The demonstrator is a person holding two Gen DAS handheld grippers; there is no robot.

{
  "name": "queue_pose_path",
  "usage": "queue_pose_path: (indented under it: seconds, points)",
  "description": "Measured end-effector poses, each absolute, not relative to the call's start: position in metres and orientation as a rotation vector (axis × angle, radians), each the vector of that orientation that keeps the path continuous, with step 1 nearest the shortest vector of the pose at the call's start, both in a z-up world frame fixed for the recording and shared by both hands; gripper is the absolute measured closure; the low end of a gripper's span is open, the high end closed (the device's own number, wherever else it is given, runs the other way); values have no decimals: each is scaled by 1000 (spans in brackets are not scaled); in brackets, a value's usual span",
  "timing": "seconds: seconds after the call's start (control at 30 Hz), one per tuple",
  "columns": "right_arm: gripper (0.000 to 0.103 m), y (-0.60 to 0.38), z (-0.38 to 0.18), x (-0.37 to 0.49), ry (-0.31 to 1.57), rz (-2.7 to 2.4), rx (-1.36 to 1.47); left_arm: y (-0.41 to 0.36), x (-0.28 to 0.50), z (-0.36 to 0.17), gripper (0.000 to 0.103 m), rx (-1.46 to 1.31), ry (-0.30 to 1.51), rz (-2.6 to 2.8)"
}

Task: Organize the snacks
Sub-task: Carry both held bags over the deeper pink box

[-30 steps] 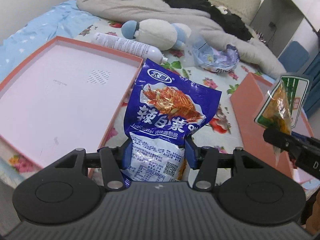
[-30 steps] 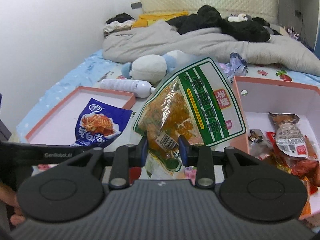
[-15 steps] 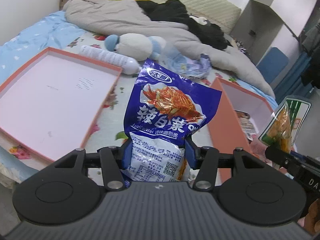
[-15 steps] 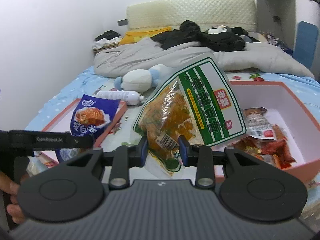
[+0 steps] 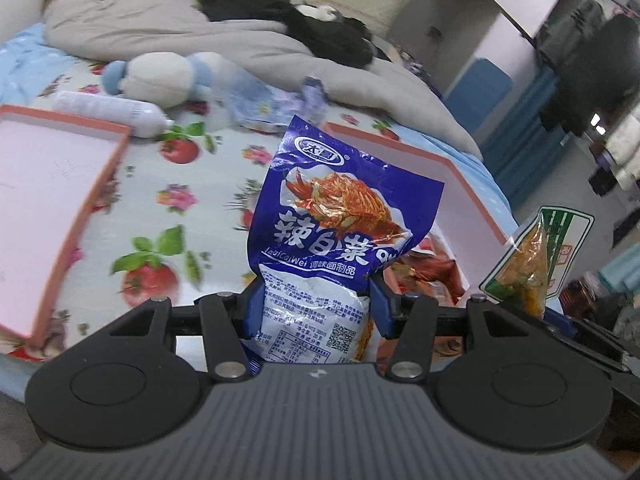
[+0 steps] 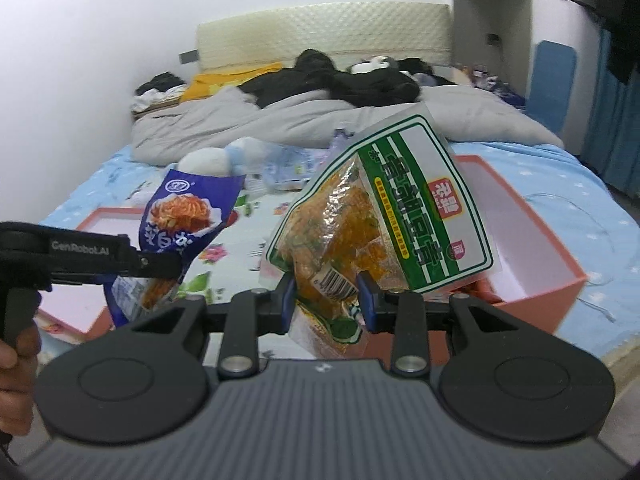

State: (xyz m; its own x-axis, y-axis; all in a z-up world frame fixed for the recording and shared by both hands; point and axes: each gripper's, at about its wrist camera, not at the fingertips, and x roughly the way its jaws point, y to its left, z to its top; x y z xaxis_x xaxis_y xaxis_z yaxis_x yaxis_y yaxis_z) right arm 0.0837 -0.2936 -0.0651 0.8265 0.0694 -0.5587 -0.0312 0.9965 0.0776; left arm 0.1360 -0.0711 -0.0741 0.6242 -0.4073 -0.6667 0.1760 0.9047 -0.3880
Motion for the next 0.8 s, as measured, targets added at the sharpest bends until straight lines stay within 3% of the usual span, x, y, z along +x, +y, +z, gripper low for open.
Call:
queue_pose_path:
  seconds: [0.5, 0.8]
  points:
    - [67, -349, -74, 116, 566, -89, 115, -156, 191, -49, 45, -201, 799, -508]
    - [66, -386, -95, 165, 590, -149, 167, -214, 258, -60, 45, -119, 815, -552]
